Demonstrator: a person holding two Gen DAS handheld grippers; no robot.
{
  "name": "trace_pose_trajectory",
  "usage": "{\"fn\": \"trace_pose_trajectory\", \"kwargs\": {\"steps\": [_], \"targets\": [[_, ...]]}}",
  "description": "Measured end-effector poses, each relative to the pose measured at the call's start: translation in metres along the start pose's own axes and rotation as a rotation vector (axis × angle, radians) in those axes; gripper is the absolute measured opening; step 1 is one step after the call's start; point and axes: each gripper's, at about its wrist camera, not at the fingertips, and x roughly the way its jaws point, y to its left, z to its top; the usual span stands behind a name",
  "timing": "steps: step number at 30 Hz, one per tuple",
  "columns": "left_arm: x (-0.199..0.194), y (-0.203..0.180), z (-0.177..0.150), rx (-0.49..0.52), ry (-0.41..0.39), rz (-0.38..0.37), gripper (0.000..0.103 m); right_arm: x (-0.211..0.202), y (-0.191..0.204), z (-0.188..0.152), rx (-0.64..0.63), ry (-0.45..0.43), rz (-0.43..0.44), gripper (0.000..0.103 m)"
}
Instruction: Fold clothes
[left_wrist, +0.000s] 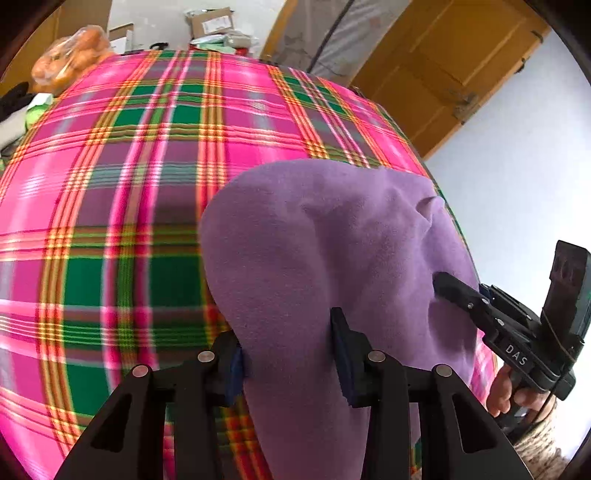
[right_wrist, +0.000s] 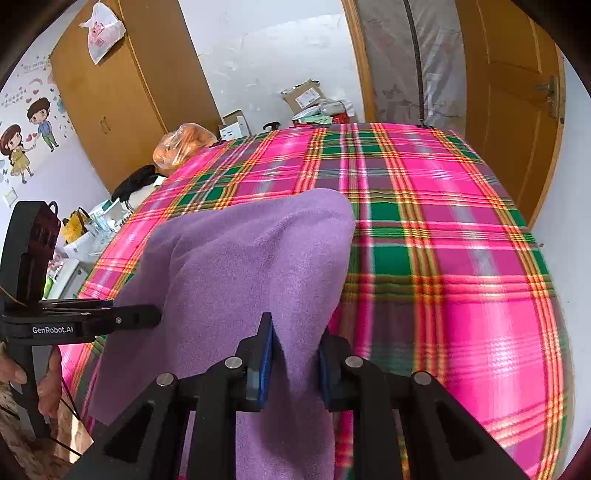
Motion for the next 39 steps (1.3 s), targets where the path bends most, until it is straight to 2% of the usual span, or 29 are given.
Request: {"fn": "trace_pose_trajectory", "kwargs": {"steps": [23,39], "targets": [[-0.014,0.083,0.064,-0.108,-0.090,0.146,0.041,0.073,0.061,0.066,-0.012,-0.008,0.115,0.021],[-0.008,0.121,0.103,-0.150,-0.116,0.180,0.041,0.117,0.078,0.099,0.031,-0.019,0.137,0.021]]}}
